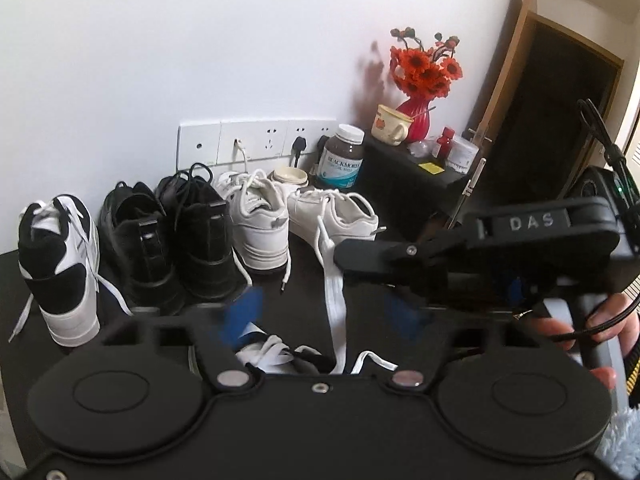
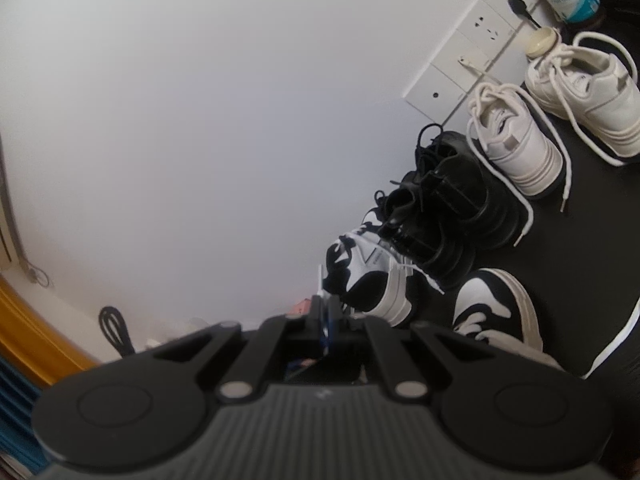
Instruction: Lace up shoes with both hands
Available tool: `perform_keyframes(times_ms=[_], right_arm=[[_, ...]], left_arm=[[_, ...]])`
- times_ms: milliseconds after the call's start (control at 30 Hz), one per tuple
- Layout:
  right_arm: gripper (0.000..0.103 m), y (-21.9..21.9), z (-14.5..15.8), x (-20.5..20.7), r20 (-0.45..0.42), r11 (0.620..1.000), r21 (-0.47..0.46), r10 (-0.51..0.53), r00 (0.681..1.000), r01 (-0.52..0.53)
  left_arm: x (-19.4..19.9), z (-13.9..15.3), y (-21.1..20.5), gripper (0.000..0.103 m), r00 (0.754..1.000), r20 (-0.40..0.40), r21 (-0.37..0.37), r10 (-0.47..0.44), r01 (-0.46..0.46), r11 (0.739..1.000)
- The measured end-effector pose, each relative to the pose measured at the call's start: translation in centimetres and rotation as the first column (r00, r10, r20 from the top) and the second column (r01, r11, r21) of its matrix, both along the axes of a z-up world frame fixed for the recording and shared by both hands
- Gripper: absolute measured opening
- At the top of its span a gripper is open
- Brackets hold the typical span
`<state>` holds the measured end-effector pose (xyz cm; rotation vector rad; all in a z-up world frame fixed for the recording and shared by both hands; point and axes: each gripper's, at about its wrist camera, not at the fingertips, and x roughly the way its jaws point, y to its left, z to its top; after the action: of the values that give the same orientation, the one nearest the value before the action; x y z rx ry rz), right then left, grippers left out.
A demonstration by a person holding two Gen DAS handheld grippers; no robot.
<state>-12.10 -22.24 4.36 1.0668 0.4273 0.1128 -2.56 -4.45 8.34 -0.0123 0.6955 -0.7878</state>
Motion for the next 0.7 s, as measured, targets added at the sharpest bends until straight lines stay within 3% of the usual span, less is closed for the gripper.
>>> perform_keyframes(times_ms=[33, 100, 167, 333, 467, 700], right_arm=[[0.002, -0.1, -0.1, -0.1, -0.002, 1.000, 0.006, 0.000, 1.000, 0.000], [0.002, -0.1, -0.3, -0.2, -0.001, 1.000, 0.014, 0.006, 1.000, -0.006], [0.002, -0.1, -0.3, -0.3, -0.002, 1.000, 0.015, 0.009, 1.000, -0.009], [0.007, -1.0, -0.3, -0.6, -0.038, 0.999, 0.025, -0.026, 0.999, 0.027], [0.033, -1.9, -0.1, -0.5, -0.037, 0.996, 0.084, -0.036, 0.999, 0.039], [0.031, 0.5, 1.0, 2.0, -0.049, 0.996, -0.010, 0.086, 0.995, -0.087]], left_arm=[[0.3, -0.3, 0.0, 0.010, 1.000, -0.018, -0.001, 0.002, -0.002, 1.000], [0.5, -0.6, 0.0, 0.009, 1.000, -0.031, -0.006, 0.000, 0.000, 1.000], [0.2, -0.7, -0.1, 0.003, 1.000, -0.016, 0.007, -0.018, 0.019, 1.000], [-1.2, -0.2, -0.4, 0.002, 0.993, 0.102, 0.136, -0.063, 0.049, 0.990], [-2.4, 0.1, -0.3, 0.002, 0.979, 0.165, 0.243, -0.120, 0.077, 0.967], [-3.5, 0.0, -0.3, 0.002, 0.970, 0.177, 0.304, -0.167, 0.108, 0.947]])
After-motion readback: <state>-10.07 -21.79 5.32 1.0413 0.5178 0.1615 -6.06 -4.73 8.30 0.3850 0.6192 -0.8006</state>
